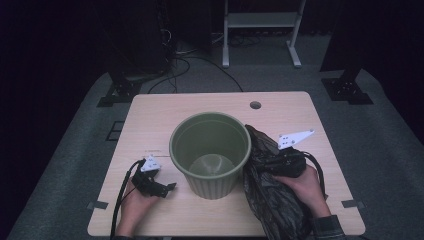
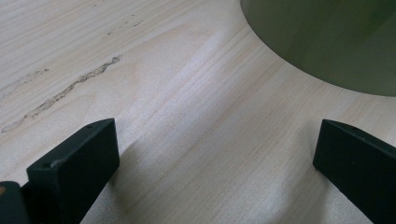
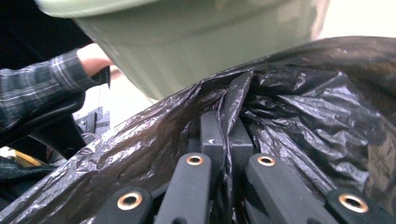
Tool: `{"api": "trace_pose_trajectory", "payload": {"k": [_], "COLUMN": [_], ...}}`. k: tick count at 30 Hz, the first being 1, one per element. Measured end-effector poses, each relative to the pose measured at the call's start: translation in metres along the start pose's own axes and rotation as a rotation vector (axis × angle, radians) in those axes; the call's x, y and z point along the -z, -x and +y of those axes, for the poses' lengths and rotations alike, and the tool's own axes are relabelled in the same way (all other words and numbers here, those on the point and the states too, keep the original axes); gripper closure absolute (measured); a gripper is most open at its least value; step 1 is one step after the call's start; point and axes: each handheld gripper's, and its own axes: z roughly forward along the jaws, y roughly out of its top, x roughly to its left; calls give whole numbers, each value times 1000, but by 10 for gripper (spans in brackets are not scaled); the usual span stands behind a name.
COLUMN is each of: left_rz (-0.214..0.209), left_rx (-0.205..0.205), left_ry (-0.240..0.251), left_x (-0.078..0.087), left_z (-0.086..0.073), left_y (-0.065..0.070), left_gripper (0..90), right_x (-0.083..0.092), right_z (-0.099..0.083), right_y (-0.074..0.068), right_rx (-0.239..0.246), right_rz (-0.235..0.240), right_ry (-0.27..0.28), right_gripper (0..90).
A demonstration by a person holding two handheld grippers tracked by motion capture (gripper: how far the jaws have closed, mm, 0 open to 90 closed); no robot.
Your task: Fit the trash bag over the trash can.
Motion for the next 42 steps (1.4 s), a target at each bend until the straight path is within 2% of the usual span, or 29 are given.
{"api": "trace_pose_trajectory", "payload": {"k": [6, 12, 16, 21, 24, 30, 34, 41, 42], "left_rz": [0, 0, 0, 0, 0, 0, 0, 0, 0], "left_rx": [0, 0, 0, 1, 1, 1, 1, 1, 1], "left_ry": [0, 0, 0, 2, 2, 2, 2, 2, 2], "left_x": [0, 0, 0, 0, 0, 0, 0, 0, 0], "left_z": [0, 0, 0, 0, 0, 0, 0, 0, 0], "left_y": [0, 0, 0, 0, 0, 0, 0, 0, 0], "left_gripper": [0, 0, 0, 0, 0, 0, 0, 0, 0], "right_x": [11, 22, 26, 26, 26, 30, 33, 32, 30], "right_z": [17, 33, 43, 52, 61, 71, 79, 103, 112], "right_y": [-12, -23, -27, -30, -36, -41, -44, -53, -57], "right_rx": [61, 102, 124, 146, 163, 188, 200, 245, 259], "right_rz": [14, 40, 45, 50, 71, 61, 81, 119, 125], "right_ry": [6, 29, 24, 13, -3, 0, 21, 38, 35], "right_gripper": [890, 890, 889, 889, 889, 889, 889, 889, 889]}}
